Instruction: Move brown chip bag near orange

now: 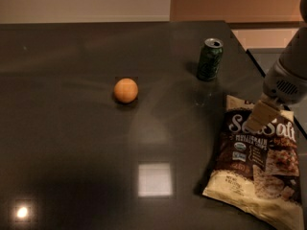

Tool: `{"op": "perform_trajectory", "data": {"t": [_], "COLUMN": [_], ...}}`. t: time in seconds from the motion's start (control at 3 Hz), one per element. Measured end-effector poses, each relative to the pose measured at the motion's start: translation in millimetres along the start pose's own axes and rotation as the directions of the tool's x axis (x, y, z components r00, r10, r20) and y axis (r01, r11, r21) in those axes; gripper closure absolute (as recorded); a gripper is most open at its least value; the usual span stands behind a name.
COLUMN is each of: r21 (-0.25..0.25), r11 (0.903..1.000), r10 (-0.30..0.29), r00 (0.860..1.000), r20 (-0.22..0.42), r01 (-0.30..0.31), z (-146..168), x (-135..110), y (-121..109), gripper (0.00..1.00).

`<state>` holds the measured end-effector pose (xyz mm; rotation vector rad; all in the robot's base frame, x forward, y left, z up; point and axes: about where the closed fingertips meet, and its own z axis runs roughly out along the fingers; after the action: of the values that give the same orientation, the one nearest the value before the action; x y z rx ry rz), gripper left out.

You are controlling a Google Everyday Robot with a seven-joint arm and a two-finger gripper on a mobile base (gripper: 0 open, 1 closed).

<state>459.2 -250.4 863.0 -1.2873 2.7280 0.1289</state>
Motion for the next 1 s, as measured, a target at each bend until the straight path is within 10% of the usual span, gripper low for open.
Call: {"op": "perform_trajectory", "data": {"t": [0.67,1.0], "r21": [-0.011,-0.017], "r11": [0.996,0.9844], "r10": [-0.088,-0.172], "r00": [0.994,0.978], "r20": [0.07,0.12], "r01": [0.089,0.175], "z": [-33,-48], "x": [-41,-79], "y": [8,13], "gripper": [1.0,1.0]}}
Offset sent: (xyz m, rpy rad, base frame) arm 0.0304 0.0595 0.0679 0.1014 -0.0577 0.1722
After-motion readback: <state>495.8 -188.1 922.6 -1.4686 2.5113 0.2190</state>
